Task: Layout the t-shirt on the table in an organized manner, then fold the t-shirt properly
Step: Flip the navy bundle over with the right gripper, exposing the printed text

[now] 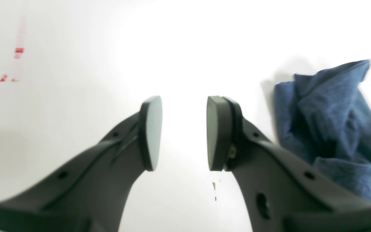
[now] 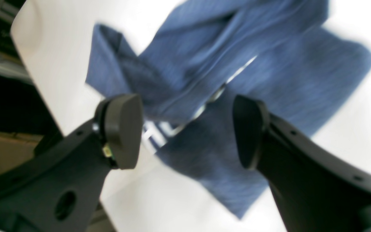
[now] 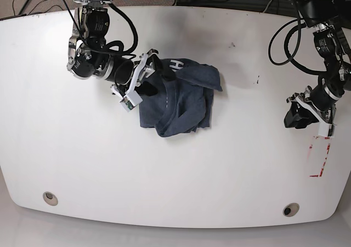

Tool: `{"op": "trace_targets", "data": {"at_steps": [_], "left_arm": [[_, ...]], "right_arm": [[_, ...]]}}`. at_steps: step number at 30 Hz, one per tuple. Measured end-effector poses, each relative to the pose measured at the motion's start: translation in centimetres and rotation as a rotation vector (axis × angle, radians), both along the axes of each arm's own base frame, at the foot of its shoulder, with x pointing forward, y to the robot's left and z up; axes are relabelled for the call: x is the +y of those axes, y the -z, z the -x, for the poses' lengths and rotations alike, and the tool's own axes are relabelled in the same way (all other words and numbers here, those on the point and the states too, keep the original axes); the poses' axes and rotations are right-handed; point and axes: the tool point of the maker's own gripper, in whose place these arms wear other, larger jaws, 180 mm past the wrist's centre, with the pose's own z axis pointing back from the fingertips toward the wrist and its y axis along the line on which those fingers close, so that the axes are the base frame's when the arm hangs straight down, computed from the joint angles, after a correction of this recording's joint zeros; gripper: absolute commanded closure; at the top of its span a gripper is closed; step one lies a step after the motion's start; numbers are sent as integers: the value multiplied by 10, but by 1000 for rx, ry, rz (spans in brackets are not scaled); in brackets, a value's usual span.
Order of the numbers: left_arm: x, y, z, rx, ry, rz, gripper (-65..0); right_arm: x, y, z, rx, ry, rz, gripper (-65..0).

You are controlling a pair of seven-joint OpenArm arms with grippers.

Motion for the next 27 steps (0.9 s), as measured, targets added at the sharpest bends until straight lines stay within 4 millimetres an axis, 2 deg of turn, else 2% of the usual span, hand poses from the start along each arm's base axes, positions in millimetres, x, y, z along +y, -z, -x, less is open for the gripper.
{"op": "trace_targets", "data": {"at_steps": [7,16,21,25,27], "left_arm": [[-1,4,3,13,0,-1,-211],[0,4,3,12,1,-1,-211],[0,4,4,14,0,-1,-211],[0,5,4,14,0,1,-211],[1,6,5,17,-1,-1,-211]], "right_arm": [[5,7,12,32,-8,-11,-409],[26,18,17,103,-1,-92,-409],[33,23,11,127,3,-114,-409],[39,15,0,102,2,-132,-409],[49,9,-5,84,-21,-133,-409]]}}
